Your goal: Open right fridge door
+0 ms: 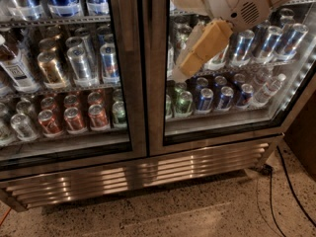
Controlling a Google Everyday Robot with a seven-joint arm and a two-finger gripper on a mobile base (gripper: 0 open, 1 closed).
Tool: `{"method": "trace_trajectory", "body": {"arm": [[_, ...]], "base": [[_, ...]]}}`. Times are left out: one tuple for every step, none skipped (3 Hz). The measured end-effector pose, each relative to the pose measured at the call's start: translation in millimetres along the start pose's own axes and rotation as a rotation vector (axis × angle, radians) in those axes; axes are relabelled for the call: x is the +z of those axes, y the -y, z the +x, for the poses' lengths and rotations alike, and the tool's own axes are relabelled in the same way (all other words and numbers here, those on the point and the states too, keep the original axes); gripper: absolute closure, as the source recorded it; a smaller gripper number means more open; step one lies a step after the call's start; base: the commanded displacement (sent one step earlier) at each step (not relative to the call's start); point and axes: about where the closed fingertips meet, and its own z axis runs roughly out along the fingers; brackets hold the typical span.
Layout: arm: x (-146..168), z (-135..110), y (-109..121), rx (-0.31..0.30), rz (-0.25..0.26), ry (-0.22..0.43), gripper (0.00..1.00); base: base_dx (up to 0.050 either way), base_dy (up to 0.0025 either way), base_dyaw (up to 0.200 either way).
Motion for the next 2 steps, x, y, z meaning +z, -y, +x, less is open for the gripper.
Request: {"method": "trace_trajectory", "body": {"arm": [[-0.5, 13.3, 14.8, 0.040, 0.014, 0.011, 0.00], [-0.6, 45.6, 47.1, 0.142, 0.057, 0.030, 0.00]], "base": [[0.000, 0.00000, 0.000], [0.000, 0.00000, 0.000]]}}
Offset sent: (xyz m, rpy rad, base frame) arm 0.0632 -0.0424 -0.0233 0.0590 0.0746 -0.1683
